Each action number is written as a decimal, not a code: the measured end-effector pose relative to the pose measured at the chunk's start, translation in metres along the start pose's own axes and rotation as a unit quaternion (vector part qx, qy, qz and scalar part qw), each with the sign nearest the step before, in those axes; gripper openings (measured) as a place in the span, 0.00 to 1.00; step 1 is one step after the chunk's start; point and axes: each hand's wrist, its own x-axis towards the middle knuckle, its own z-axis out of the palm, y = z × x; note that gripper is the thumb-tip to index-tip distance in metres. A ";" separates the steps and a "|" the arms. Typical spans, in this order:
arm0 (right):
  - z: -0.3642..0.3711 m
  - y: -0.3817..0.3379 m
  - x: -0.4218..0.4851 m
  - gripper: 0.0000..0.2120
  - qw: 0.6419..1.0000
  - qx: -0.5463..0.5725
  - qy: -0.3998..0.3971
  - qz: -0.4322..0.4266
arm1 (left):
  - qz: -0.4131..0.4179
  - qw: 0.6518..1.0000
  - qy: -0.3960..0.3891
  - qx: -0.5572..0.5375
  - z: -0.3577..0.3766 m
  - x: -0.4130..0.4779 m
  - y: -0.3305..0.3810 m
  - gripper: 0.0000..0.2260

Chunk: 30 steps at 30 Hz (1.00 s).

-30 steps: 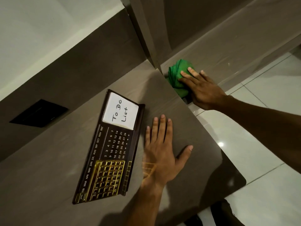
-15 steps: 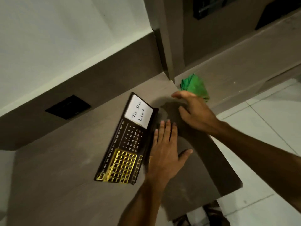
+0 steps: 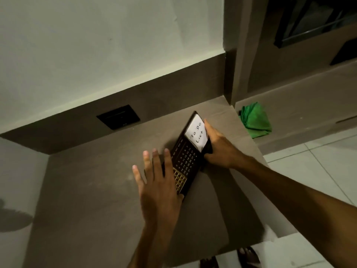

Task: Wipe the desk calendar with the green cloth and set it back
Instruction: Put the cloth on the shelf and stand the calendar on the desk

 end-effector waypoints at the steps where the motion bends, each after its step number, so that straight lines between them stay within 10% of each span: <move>1: 0.002 -0.002 -0.003 0.53 1.000 0.009 0.010 0.011 | 0.009 1.000 0.008 0.001 0.003 0.000 -0.005 0.65; 11: 0.052 -0.039 -0.081 0.39 0.989 0.120 0.080 0.043 | -0.115 0.977 0.066 -0.167 0.030 -0.011 -0.081 0.60; 19: 0.075 -0.056 -0.113 0.46 0.983 0.155 0.066 0.071 | -0.262 0.778 0.084 -0.565 0.036 -0.011 -0.085 0.64; 30: 0.066 -0.065 -0.052 0.35 0.983 0.140 0.098 0.059 | -0.225 0.756 0.005 -0.614 0.038 0.029 -0.112 0.57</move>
